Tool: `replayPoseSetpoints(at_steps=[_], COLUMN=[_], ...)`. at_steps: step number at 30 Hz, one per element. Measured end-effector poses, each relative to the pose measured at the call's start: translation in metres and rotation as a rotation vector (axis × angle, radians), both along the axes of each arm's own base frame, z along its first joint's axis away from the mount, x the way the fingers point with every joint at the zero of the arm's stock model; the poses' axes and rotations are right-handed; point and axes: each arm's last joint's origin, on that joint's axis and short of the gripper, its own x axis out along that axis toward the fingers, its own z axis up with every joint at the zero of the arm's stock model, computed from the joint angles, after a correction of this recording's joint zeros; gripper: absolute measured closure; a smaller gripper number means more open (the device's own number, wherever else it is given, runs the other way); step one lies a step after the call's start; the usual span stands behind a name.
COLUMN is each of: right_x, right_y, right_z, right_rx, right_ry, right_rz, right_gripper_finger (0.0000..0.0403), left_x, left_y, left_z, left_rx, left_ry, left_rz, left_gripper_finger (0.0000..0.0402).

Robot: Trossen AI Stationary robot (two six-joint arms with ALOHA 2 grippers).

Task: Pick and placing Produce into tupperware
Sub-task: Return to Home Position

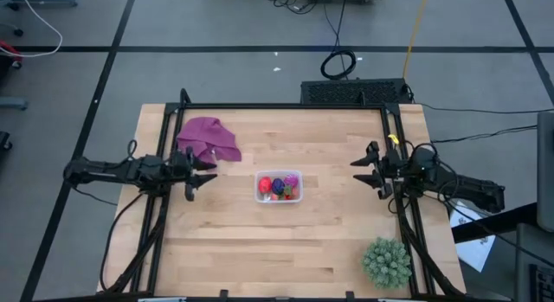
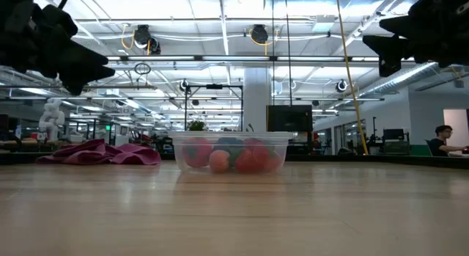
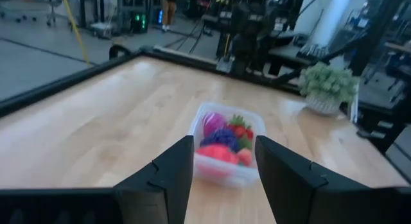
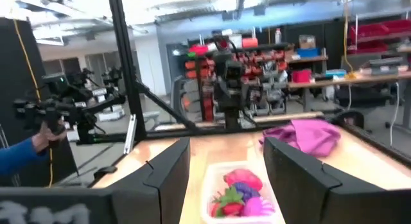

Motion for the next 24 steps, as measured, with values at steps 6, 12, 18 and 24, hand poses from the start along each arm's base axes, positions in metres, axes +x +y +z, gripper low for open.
replayPoseSetpoints(at_steps=[6, 12, 18, 24], right_x=[0.001, 0.0, -0.002, -0.004], right_y=[0.0, -0.003, -0.01, -0.013], right_z=[-0.001, -0.002, -0.003, -0.006], right_rx=[-0.005, -0.033, -0.041, -0.022], right_ry=[-0.038, -0.027, -0.012, 0.023], right_rz=[0.001, 0.006, -0.018, 0.019], right_gripper_finger=[0.0215, 0.0215, 0.0215, 0.0215], left_x=[0.002, 0.003, 0.003, 0.003], left_y=[0.001, 0.004, 0.006, 0.007], left_z=[0.0, -0.003, -0.003, -0.002], left_rx=[0.049, 0.054, 0.073, 0.065], left_ry=[-0.012, -0.005, -0.015, -0.021], left_rz=[-0.062, -0.043, -0.066, -0.078], left_gripper_finger=[0.0229, 0.0229, 0.0229, 0.0229])
